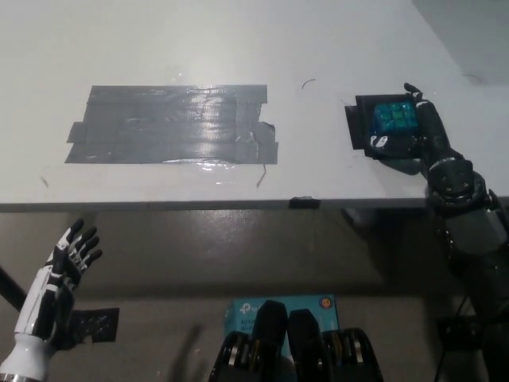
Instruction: A rubick's cube is kept in the black marked spot on the table and the robot uses its right arm to pick it up and hands it to a person
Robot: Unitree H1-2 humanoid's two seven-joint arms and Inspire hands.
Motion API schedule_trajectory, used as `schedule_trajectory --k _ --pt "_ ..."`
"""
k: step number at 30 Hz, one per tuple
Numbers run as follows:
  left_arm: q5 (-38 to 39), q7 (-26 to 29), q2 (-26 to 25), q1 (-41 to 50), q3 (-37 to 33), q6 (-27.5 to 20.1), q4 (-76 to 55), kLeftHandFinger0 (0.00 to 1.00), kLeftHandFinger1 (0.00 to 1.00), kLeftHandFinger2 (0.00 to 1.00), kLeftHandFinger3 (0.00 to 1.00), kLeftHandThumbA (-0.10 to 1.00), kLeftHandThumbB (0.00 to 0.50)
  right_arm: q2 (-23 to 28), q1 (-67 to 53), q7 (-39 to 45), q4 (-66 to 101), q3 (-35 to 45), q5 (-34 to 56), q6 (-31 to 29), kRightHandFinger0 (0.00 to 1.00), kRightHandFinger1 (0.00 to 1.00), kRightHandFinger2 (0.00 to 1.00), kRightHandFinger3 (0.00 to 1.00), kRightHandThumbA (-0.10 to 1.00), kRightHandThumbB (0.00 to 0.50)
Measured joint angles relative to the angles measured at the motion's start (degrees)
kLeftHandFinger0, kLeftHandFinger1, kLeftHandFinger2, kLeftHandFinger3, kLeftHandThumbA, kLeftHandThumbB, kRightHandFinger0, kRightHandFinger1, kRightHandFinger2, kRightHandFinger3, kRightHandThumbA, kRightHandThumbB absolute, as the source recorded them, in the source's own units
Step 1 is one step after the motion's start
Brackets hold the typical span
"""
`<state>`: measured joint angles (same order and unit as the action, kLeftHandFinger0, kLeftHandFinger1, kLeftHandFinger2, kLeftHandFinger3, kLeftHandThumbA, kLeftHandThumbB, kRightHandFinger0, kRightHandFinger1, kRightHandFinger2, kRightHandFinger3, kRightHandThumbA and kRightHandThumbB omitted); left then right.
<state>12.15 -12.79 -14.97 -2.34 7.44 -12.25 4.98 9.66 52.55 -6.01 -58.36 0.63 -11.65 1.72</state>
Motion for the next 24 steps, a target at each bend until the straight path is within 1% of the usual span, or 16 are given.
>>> schedule_trajectory --k 1,2,3,5,7,9,10,11,12,14,16,17,19,20,22,24 --pt "0.0 0.0 0.0 0.0 0.0 0.0 0.0 1.00 1.00 1.00 1.00 0.92 0.197 0.0 0.2 -0.4 -0.5 -0.1 0.0 -0.2 0.94 1.00 1.00 1.00 0.73 0.438" --pt "0.0 0.0 0.0 0.0 0.0 0.0 0.0 1.00 1.00 1.00 1.00 0.92 0.198 0.0 0.4 -0.6 -0.8 -0.2 0.0 -0.4 0.45 0.53 0.65 0.79 0.43 0.336" --pt "0.0 0.0 0.0 -0.1 0.0 0.0 0.0 1.00 1.00 1.00 1.00 0.92 0.197 -0.1 0.8 -1.3 -1.7 -0.4 -0.1 -0.7 0.07 0.27 0.46 0.48 -0.05 0.261" --pt "0.0 0.0 0.0 -0.1 0.0 0.0 0.0 1.00 1.00 1.00 1.00 0.92 0.195 -0.1 1.6 -3.5 -3.7 -1.7 -1.1 -0.5 0.07 0.30 0.51 0.45 -0.10 0.254" --pt "0.0 0.0 0.0 -0.2 0.1 0.0 0.0 1.00 1.00 1.00 1.00 0.91 0.182 0.0 3.1 -6.3 -6.5 -3.9 -2.6 -0.4 0.01 0.26 0.51 0.47 -0.10 0.245" --pt "0.0 0.0 0.0 -0.3 0.1 0.0 0.0 1.00 1.00 1.00 1.00 0.91 0.182 0.0 4.1 -8.2 -8.5 -5.6 -3.6 -0.3 0.04 0.34 0.59 0.49 -0.10 0.241" --pt "0.1 0.0 0.0 -0.4 0.2 0.0 0.0 1.00 1.00 1.00 1.00 0.91 0.181 0.0 4.5 -9.2 -9.7 -6.6 -4.3 -0.4 0.09 0.30 0.47 0.48 -0.10 0.235" --pt "0.1 0.0 0.0 -0.5 0.3 0.0 -0.1 1.00 1.00 1.00 1.00 0.91 0.181 0.0 4.8 -10.0 -10.5 -7.4 -4.6 -0.5 0.09 0.30 0.47 0.48 -0.10 0.235" --pt "0.1 0.0 0.0 -0.5 0.3 0.0 -0.1 1.00 1.00 1.00 1.00 0.90 0.177 0.0 5.0 -10.3 -11.0 -7.8 -4.8 -0.6 0.05 0.25 0.44 0.47 -0.10 0.239" --pt "0.3 0.0 0.0 -0.8 0.4 0.0 -0.2 1.00 1.00 1.00 1.00 0.90 0.184 -0.1 5.4 -11.8 -12.4 -8.9 -5.2 -0.9 0.02 0.26 0.48 0.49 -0.10 0.244" --pt "0.4 0.0 0.0 -0.8 0.5 0.1 -0.2 1.00 1.00 1.00 1.00 0.89 0.186 -0.1 5.4 -12.6 -13.0 -9.4 -5.3 -1.2 0.02 0.35 0.63 0.52 -0.10 0.246" --pt "0.4 0.0 0.0 -0.8 0.5 0.1 -0.2 1.00 1.00 1.00 1.00 0.88 0.192 -0.1 5.4 -12.6 -13.0 -9.4 -5.4 -1.3 0.00 0.36 0.70 0.55 -0.10 0.238" --pt "0.5 0.0 0.0 -0.9 0.7 0.4 -0.4 1.00 1.00 1.00 1.00 0.88 0.198 -0.1 5.3 -13.8 -13.5 -10.0 -5.5 -2.0 0.03 0.46 0.83 0.61 -0.10 0.224" --pt "0.6 0.0 0.0 -1.0 0.7 0.6 -0.4 1.00 1.00 1.00 1.00 0.88 0.198 -0.1 5.3 -14.0 -13.6 -10.1 -5.5 -2.2 0.03 0.46 0.83 0.61 -0.10 0.224" --pt "0.7 0.0 0.0 -1.0 0.9 0.9 -0.4 1.00 1.00 1.00 1.00 0.88 0.199 0.0 5.3 -14.8 -13.7 -10.4 -5.6 -2.5 0.07 0.60 0.95 0.72 -0.10 0.207" --pt "0.8 0.0 0.0 -1.1 1.1 1.1 -0.4 1.00 1.00 1.00 1.00 0.89 0.196 0.1 5.3 -15.4 -13.7 -10.6 -5.7 -2.9 0.05 0.61 0.97 0.78 -0.10 0.212"
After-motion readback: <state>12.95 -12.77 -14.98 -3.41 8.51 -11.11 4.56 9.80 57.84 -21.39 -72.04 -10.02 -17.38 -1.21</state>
